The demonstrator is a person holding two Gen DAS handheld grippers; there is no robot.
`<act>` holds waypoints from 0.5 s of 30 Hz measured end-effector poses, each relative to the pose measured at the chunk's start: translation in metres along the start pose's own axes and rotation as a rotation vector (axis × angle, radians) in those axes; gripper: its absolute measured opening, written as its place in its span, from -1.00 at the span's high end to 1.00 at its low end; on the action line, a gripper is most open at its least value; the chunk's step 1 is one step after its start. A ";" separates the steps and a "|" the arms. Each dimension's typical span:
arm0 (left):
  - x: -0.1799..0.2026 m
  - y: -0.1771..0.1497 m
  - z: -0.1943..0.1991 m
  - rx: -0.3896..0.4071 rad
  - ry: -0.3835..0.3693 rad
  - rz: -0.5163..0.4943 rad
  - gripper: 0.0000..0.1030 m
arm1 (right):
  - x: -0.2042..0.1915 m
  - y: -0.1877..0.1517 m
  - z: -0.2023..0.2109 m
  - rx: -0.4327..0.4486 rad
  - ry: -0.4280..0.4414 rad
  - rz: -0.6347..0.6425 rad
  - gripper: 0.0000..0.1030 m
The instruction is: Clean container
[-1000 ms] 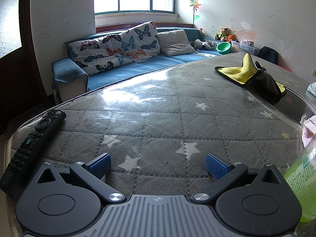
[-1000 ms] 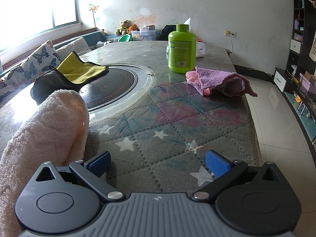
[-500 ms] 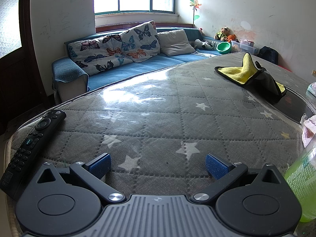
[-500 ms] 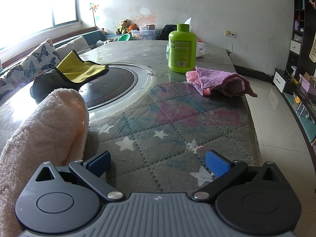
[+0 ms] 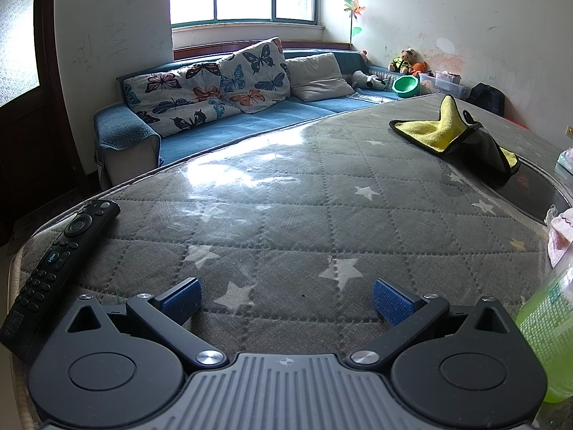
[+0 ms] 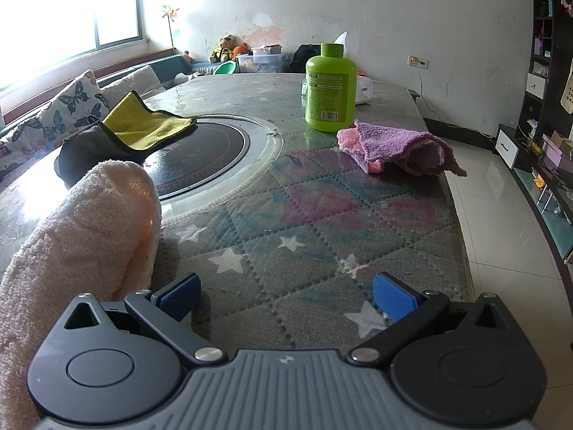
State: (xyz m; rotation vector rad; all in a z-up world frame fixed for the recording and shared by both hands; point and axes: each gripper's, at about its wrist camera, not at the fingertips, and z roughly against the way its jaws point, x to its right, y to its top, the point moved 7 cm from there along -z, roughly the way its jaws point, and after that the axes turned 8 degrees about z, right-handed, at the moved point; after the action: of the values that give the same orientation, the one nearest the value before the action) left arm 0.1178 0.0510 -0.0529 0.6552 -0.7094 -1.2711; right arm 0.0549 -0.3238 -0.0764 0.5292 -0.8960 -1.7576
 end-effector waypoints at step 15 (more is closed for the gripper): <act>-0.001 -0.001 0.000 0.000 0.001 -0.001 -1.00 | -0.002 0.000 0.000 -0.003 -0.007 0.008 -1.00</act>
State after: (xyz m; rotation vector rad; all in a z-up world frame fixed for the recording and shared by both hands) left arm 0.1172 0.0522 -0.0534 0.6558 -0.7088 -1.2714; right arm 0.0551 -0.3222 -0.0764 0.5168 -0.8989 -1.7543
